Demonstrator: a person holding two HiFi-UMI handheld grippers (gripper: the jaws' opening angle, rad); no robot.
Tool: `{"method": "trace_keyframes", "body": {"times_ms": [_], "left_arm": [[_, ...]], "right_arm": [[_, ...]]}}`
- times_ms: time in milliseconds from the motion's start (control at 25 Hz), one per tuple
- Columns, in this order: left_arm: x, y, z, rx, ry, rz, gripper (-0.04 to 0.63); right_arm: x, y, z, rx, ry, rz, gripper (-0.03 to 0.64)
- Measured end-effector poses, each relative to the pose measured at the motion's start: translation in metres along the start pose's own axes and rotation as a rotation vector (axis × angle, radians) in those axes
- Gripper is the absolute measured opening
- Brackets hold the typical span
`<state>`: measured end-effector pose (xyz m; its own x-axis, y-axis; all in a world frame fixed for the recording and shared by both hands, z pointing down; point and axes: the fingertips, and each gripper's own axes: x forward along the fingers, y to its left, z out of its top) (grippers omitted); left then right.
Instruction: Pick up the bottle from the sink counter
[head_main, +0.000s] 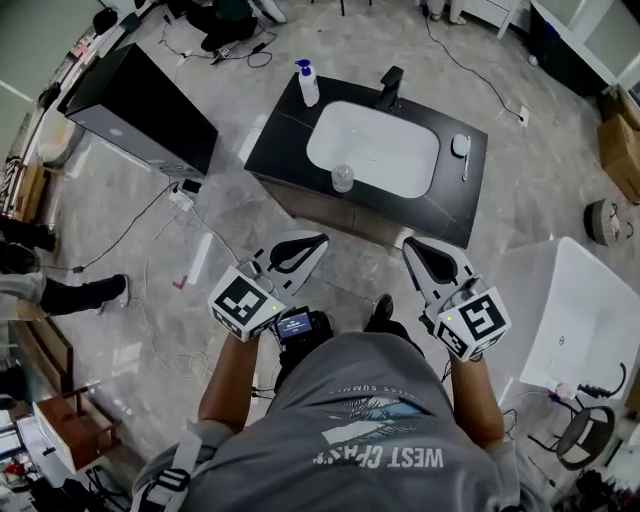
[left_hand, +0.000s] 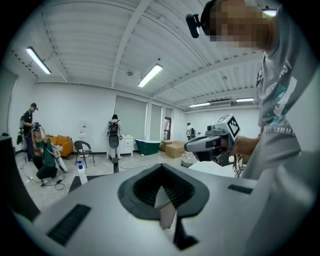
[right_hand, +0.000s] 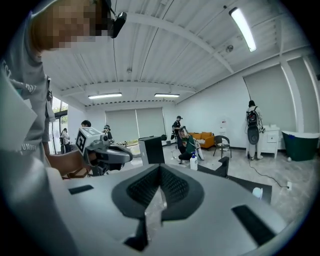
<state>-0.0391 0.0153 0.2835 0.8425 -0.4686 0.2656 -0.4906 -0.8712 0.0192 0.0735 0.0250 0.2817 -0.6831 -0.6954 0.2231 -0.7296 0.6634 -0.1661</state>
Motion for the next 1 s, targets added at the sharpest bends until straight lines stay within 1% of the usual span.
{"method": "trace_keyframes", "body": {"times_ms": [200, 360, 680, 840, 1000], "left_arm": [[0.026, 0.005, 0.009, -0.012, -0.015, 0.048, 0.003], [0.036, 0.008, 0.004, -0.024, 0.008, 0.091, 0.003], [0.052, 0.018, -0.010, -0.018, 0.043, 0.179, 0.003], [0.057, 0.022, -0.022, -0.023, 0.065, 0.177, 0.003], [0.058, 0.046, -0.045, -0.048, 0.094, 0.164, 0.003]], "right_arm": [[0.008, -0.030, 0.002, -0.011, 0.012, 0.052, 0.002], [0.013, -0.042, 0.007, -0.021, 0.002, 0.102, 0.002], [0.013, -0.070, -0.006, -0.016, 0.017, 0.149, 0.002], [0.019, -0.074, -0.018, 0.001, 0.048, 0.151, 0.002], [0.035, -0.075, -0.017, 0.007, 0.059, 0.124, 0.003]]}}
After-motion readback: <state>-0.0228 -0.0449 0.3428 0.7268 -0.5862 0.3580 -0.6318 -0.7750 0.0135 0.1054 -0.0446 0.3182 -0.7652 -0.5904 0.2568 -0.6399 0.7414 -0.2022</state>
